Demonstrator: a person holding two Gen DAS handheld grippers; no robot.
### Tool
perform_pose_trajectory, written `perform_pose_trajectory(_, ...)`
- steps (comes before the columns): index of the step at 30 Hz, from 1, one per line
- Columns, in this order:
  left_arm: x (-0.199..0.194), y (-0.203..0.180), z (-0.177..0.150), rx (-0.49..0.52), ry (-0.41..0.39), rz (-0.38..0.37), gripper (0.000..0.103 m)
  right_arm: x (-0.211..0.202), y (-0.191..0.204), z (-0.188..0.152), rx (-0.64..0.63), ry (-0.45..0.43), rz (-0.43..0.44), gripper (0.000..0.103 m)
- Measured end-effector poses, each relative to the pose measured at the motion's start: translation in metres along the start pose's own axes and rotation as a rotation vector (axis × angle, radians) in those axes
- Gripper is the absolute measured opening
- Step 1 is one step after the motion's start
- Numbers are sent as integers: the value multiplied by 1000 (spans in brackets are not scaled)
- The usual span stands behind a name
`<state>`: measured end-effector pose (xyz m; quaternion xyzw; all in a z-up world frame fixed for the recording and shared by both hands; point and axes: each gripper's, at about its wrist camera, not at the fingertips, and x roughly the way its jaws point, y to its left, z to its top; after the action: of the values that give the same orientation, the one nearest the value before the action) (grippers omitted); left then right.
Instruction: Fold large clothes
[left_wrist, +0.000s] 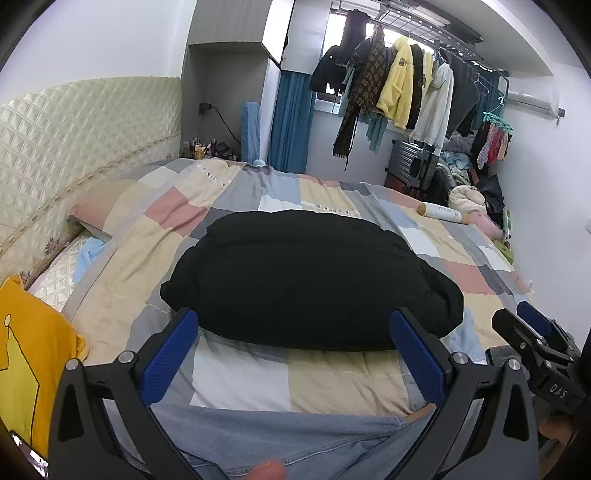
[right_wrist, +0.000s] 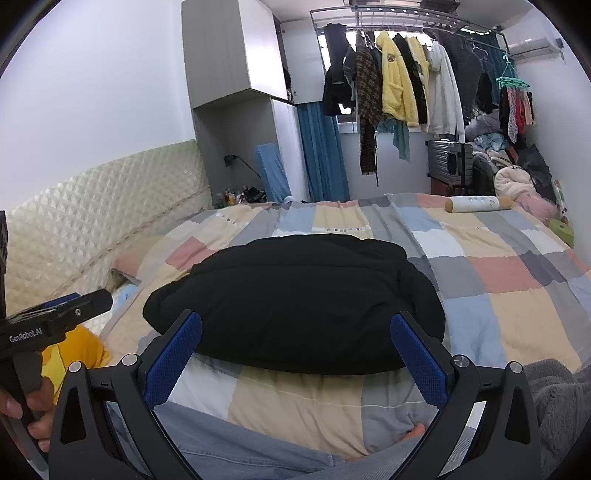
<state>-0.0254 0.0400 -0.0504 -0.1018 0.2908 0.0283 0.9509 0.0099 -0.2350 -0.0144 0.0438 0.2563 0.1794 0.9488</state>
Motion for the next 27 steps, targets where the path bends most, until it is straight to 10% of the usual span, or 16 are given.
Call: perform_pose_trajectory(27,3,-11,-4,23,46,-8,103,-5,-7,-3,14,-3,-25,103)
